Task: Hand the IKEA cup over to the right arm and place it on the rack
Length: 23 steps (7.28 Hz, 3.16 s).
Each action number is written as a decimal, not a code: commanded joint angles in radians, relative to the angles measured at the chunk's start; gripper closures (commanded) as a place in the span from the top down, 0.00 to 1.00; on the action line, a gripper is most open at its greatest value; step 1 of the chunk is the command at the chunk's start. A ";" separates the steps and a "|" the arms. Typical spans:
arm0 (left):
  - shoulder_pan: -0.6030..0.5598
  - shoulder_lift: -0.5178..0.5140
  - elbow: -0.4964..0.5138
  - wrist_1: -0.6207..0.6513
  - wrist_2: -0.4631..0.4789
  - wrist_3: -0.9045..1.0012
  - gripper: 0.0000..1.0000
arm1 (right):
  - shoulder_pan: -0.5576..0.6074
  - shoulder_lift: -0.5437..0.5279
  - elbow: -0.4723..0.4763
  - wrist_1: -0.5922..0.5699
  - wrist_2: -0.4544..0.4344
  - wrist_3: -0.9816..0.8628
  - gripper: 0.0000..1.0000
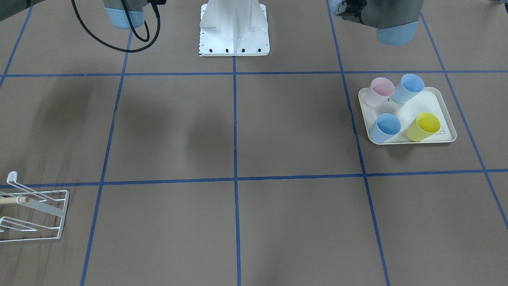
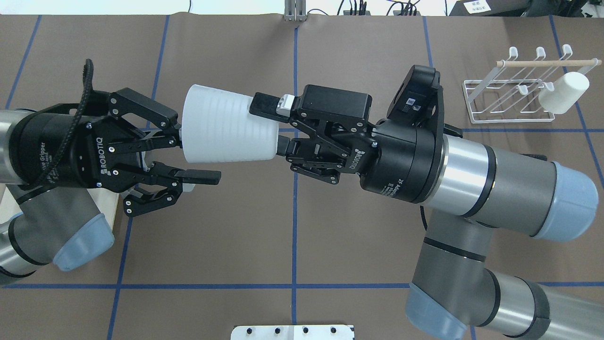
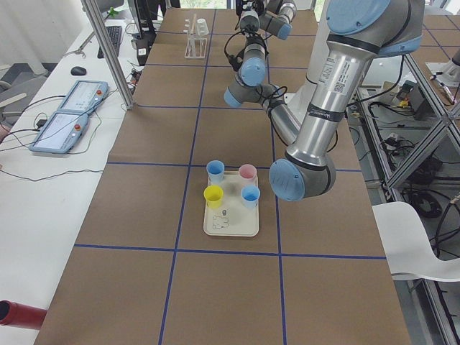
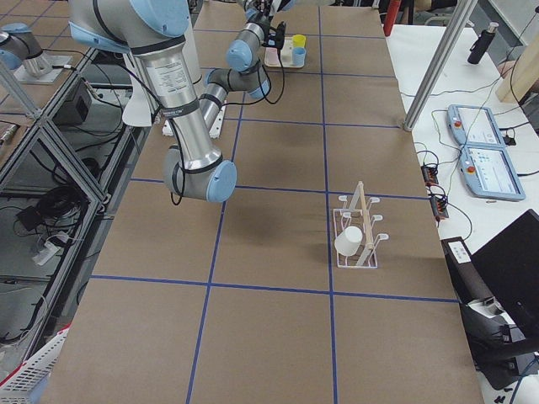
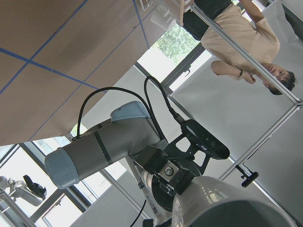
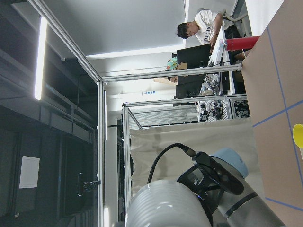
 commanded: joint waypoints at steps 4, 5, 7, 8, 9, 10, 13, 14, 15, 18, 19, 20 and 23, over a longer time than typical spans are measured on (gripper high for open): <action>-0.215 0.190 0.026 0.093 -0.025 0.401 1.00 | 0.115 -0.130 -0.066 -0.051 0.044 -0.134 0.09; -0.270 0.224 0.070 0.183 -0.138 0.642 1.00 | 0.166 -0.162 -0.080 -0.135 0.052 -0.229 0.09; -0.443 0.273 0.154 0.362 -0.278 1.046 1.00 | 0.217 -0.184 -0.078 -0.353 0.055 -0.375 0.09; -0.480 0.324 0.186 0.403 -0.289 1.256 1.00 | 0.240 -0.197 -0.078 -0.434 0.055 -0.465 0.09; -0.520 0.330 0.213 0.533 -0.295 1.489 1.00 | 0.273 -0.202 -0.072 -0.534 0.063 -0.556 0.10; -0.531 0.352 0.211 0.669 -0.289 1.677 1.00 | 0.317 -0.205 -0.069 -0.626 0.110 -0.645 0.10; -0.565 0.418 0.227 0.785 -0.240 1.901 0.99 | 0.560 -0.252 -0.071 -0.815 0.398 -0.925 0.10; -0.557 0.428 0.228 0.793 -0.201 1.929 0.99 | 0.640 -0.307 -0.074 -0.851 0.482 -1.035 0.10; -0.557 0.453 0.231 0.795 -0.191 1.980 0.99 | 0.709 -0.348 -0.075 -0.916 0.533 -1.134 0.10; -0.556 0.459 0.224 0.802 -0.177 1.979 0.99 | 0.820 -0.409 -0.089 -1.168 0.567 -1.510 0.09; -0.556 0.459 0.222 0.802 -0.177 1.979 0.99 | 0.849 -0.408 -0.113 -1.213 0.580 -1.565 0.09; -0.556 0.459 0.219 0.802 -0.177 1.975 1.00 | 0.866 -0.397 -0.159 -1.213 0.625 -1.578 0.09; -0.556 0.478 0.204 0.801 -0.177 1.970 1.00 | 0.868 -0.314 -0.268 -1.211 0.646 -1.576 0.09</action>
